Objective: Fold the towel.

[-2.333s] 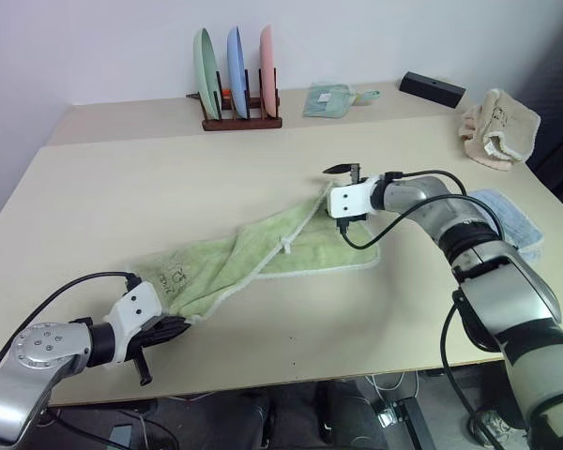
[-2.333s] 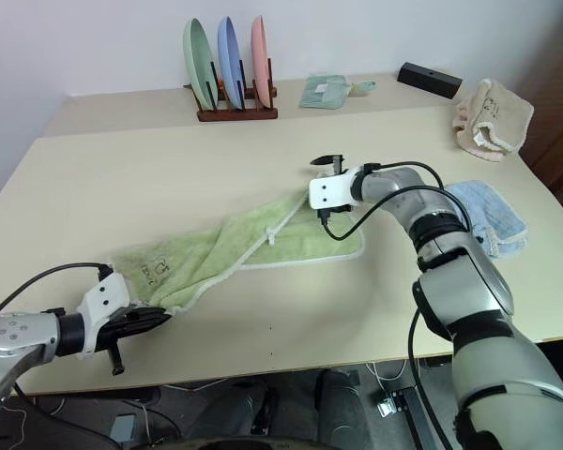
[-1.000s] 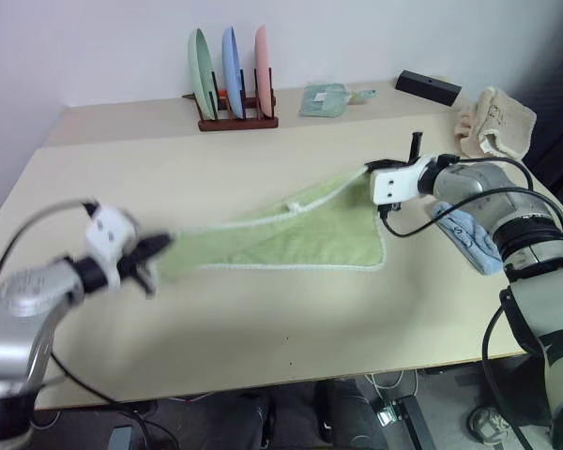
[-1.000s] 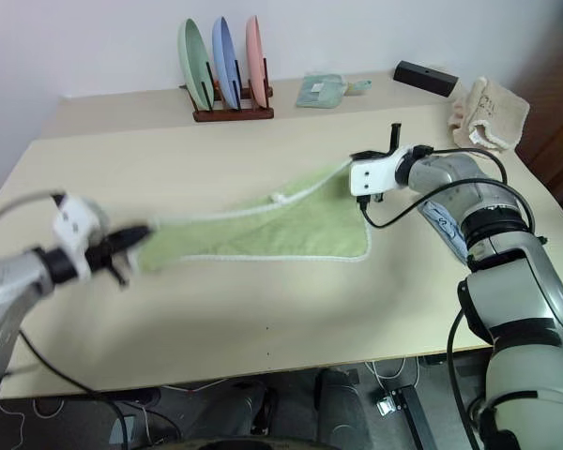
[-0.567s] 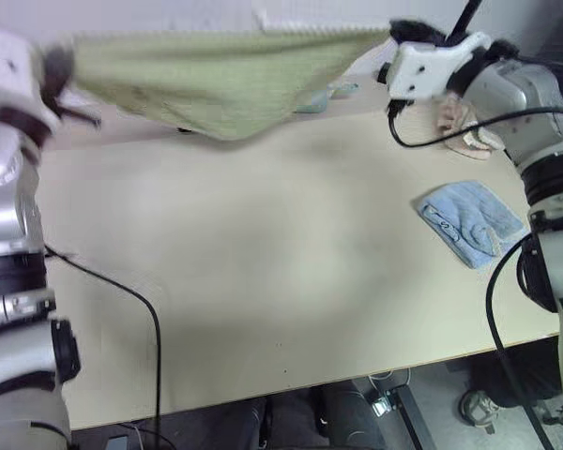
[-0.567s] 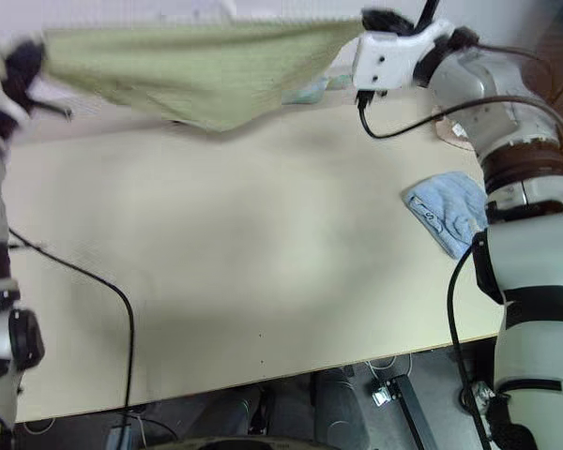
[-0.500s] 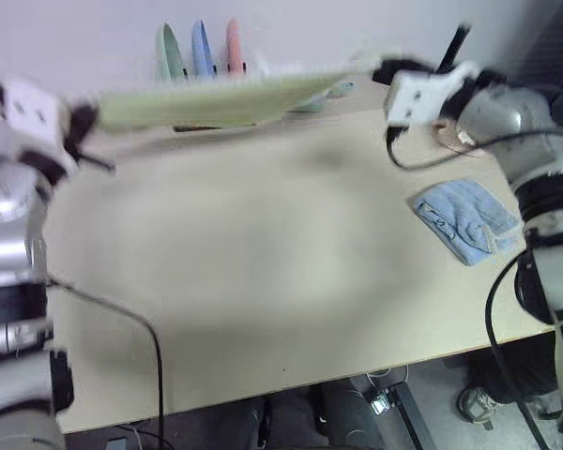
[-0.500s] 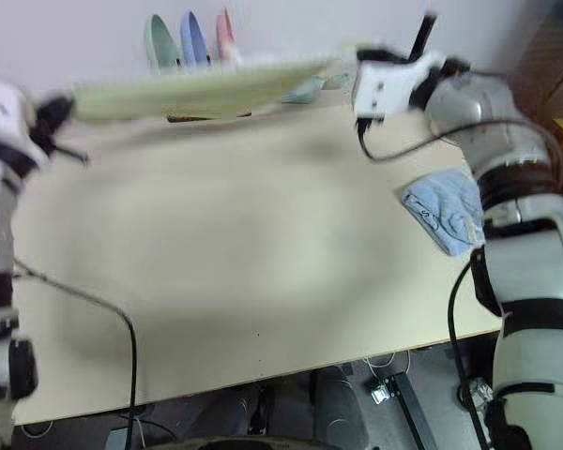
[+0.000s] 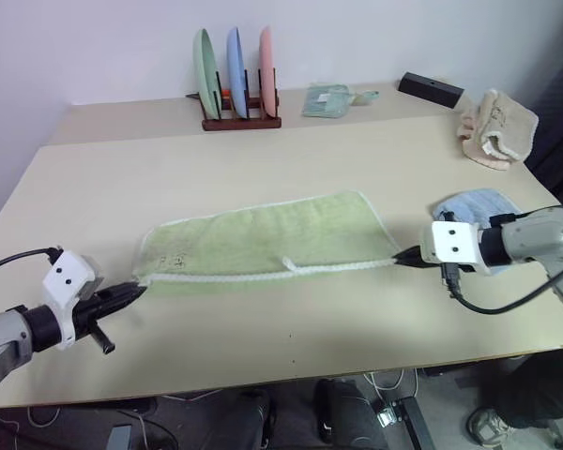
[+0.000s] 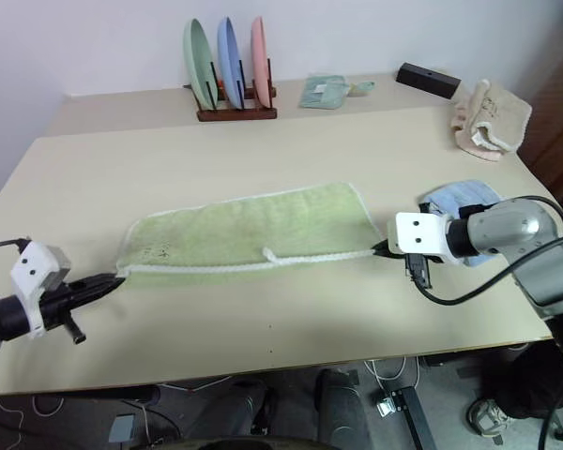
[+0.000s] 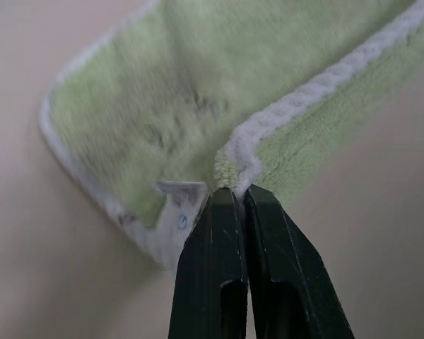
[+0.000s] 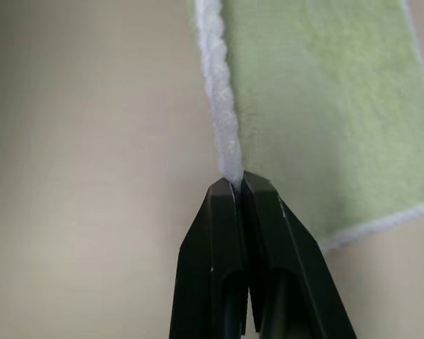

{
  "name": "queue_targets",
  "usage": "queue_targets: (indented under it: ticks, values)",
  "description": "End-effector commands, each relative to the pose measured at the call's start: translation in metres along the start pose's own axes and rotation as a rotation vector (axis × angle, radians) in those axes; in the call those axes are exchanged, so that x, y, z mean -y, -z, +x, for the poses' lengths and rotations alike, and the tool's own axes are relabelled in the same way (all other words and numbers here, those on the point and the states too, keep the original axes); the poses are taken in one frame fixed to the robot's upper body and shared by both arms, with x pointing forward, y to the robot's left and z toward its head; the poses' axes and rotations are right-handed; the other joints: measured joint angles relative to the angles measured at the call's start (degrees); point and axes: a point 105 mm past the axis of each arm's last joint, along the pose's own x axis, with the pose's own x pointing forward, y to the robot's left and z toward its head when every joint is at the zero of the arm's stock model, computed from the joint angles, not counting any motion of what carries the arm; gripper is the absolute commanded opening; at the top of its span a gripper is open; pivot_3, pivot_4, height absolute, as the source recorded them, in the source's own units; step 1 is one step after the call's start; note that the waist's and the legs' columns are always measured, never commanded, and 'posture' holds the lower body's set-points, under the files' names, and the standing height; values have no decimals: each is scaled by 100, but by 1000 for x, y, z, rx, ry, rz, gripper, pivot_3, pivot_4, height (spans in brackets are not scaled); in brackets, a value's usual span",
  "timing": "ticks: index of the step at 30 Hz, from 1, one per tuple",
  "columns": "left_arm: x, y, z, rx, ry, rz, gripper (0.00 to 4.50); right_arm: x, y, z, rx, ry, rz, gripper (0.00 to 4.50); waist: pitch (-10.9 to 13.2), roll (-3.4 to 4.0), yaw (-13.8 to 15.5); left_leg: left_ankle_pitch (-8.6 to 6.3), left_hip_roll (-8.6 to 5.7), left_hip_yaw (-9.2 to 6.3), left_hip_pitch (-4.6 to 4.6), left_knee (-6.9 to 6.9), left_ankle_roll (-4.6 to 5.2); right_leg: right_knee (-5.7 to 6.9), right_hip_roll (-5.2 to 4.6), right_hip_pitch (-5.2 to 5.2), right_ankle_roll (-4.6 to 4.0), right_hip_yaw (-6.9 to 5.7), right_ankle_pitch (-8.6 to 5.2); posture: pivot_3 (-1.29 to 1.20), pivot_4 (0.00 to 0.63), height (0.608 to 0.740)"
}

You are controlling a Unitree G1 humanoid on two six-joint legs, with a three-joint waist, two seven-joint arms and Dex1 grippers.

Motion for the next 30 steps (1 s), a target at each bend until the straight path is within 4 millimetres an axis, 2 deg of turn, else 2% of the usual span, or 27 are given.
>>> queue_targets:
  ticks: [1,7,10,12,15,19,26,28,30]
  values:
    - [-2,-9,-7,14,-9,31,0,7,-12,-13,20,38,-12,64,-1,-1,51,-2,0,1,-1,4,2,-1,0,0,0,0,0,0,150,740]
    - [-38,-21,5,87,-181,64,0,64,-20,-7,49,272,-142,64,0,-2,59,-1,1,7,1,10,-5,2,-2,-1,4,0,4,0,150,740]
    - [-48,-22,10,92,-212,79,0,80,-16,-1,38,314,-173,64,-1,-4,48,-3,1,7,-4,6,-8,1,0,-11,5,0,4,0,150,740]
    - [-56,-24,18,96,-232,94,0,96,-13,9,23,346,-198,64,-1,-4,44,-4,0,8,-6,6,-10,1,1,-15,5,0,4,0,150,740]
    - [-75,-26,37,94,-274,129,0,117,-9,35,7,359,-211,64,-1,-5,39,-4,0,13,2,9,-11,4,2,-10,4,0,5,0,150,740]
    - [-89,-27,54,95,-295,130,0,132,-3,51,-10,385,-205,64,-1,-4,39,-1,0,8,-9,5,-15,6,5,-23,3,-1,5,0,150,740]
    - [-93,-21,65,91,-288,117,0,138,-3,64,16,386,-191,64,-1,-4,-124,-1,-1,4,-12,1,-15,4,5,-27,3,-4,6,0,150,740]
    - [-97,-23,67,118,-306,83,609,140,-2,64,21,396,-174,0,-1,-4,-146,-1,-1,5,-9,1,-15,8,5,-26,3,-3,6,0,150,740]
    - [-103,-25,67,133,-344,69,1412,139,1,64,13,388,-157,588,-1,-4,-154,-1,-1,4,-8,2,-15,11,6,-27,3,-3,5,0,150,740]
